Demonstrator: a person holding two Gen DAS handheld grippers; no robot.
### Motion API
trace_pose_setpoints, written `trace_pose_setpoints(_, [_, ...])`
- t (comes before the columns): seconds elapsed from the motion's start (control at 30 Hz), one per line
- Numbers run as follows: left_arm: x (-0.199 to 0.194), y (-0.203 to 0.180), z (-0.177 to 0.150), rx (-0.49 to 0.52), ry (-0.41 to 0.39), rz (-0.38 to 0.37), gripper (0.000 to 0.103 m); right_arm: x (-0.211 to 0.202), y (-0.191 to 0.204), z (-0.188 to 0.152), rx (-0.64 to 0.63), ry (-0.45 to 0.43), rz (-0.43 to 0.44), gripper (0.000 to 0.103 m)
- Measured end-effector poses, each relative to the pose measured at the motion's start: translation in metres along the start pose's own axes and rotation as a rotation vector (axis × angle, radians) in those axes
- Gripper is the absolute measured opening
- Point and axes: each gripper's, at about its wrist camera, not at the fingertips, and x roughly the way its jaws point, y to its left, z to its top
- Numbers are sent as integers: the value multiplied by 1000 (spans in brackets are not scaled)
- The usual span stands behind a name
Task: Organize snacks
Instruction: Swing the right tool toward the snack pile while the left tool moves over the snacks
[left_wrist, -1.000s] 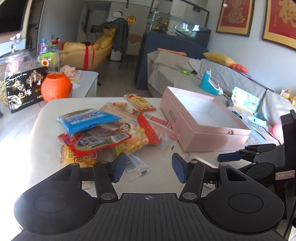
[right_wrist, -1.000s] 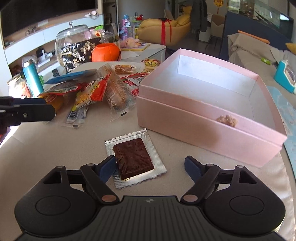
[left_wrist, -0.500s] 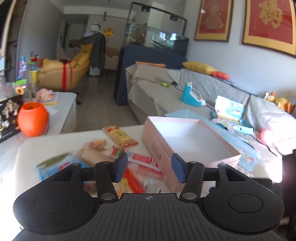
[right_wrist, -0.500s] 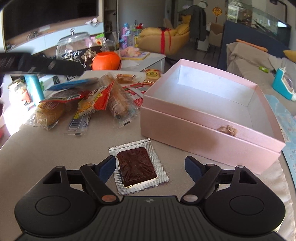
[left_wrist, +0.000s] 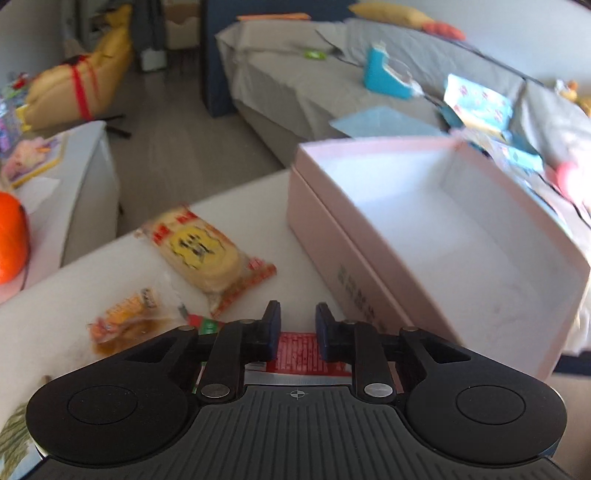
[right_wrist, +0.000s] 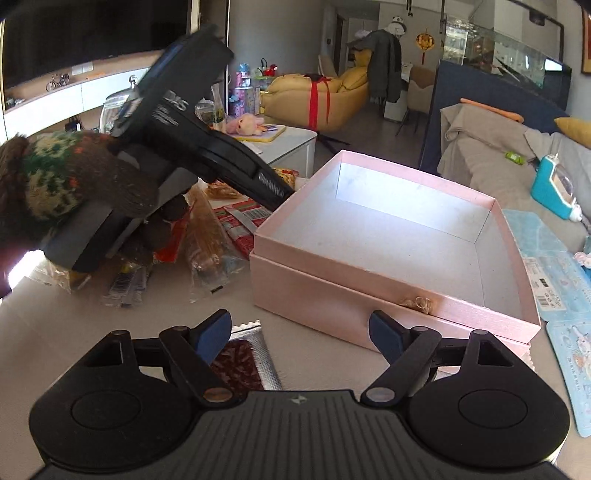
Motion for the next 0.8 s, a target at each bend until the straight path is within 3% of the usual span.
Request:
trace_pose_setpoints(0.13, [-16,1,-19,70,12,-38,23,7,-4,-4,7,31,10,82])
trace_pose_setpoints(0.33, [-46,5,-47,126,27,-5,23,15,0,-4,3,54,35,82])
trace_pose_setpoints(0.47, [-61,14,-52,45,7,-46,24,21,2,-3,46,72,83,83])
trace_pose_setpoints(0.57, [-82,10,-56,-17,-48,-43,24,23,7,-1,83,97,145,83])
trace_pose_setpoints(0.67, [-110,2,-67,-87,-110,-50,24,13,22,-8,40,101,189,83])
trace_pose_setpoints(0.8, [-140,-3,-83,-135,-185,4,25,9,35,-3,9,109,234,79])
